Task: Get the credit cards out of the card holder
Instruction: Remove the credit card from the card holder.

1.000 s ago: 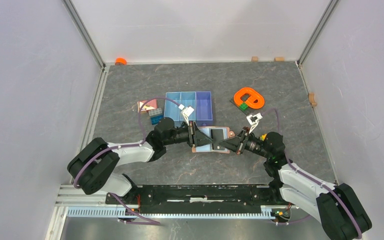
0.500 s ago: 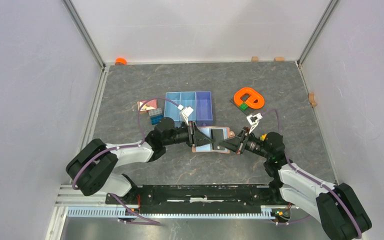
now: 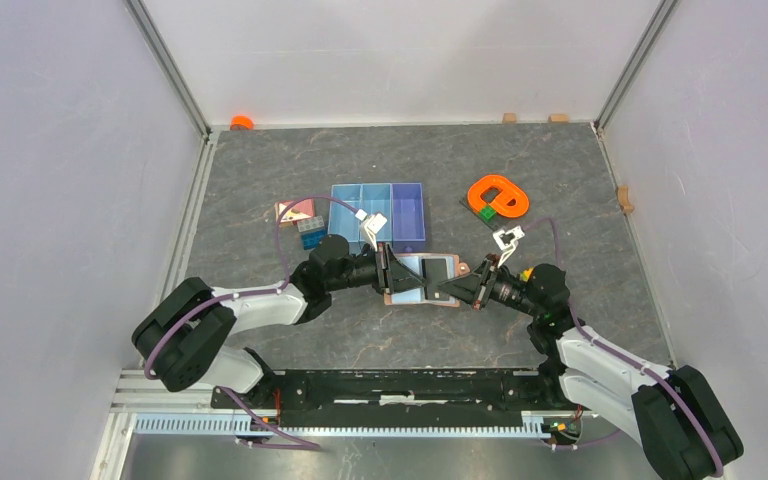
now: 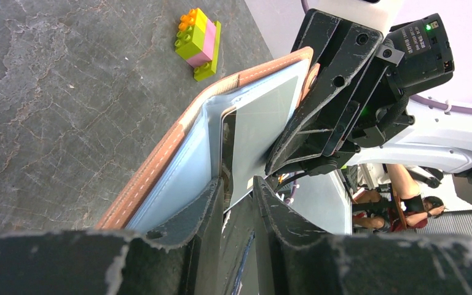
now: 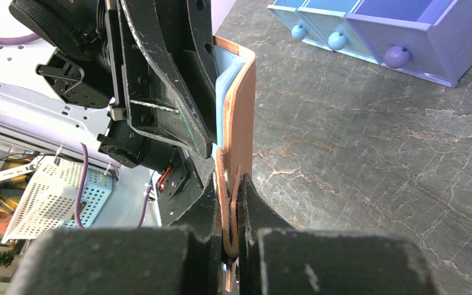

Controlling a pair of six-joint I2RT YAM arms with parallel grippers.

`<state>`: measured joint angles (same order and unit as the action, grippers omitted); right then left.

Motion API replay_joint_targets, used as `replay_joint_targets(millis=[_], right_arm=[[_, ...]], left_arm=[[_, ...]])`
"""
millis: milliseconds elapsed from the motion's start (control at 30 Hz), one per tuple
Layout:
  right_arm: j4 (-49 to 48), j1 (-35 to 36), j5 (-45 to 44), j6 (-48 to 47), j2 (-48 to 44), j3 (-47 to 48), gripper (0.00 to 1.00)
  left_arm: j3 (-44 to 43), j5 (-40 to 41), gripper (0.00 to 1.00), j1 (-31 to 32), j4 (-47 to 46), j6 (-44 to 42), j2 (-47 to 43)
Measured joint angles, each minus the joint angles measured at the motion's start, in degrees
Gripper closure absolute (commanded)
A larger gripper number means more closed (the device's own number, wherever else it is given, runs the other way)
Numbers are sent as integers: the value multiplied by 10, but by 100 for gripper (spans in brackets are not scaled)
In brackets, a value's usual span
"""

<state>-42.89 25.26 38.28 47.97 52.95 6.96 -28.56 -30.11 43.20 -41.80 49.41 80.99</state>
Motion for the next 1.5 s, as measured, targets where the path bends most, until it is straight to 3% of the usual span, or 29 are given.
replay_joint_targets(millis=[1133,1500], right_arm=[[4,0,-3,-7,0,0,100],[-34,-3,4,4,23,0,100]], left_arm=[[0,-6,70,-5,-12,0,2],[7,-33,81,-15,-64,6,17]])
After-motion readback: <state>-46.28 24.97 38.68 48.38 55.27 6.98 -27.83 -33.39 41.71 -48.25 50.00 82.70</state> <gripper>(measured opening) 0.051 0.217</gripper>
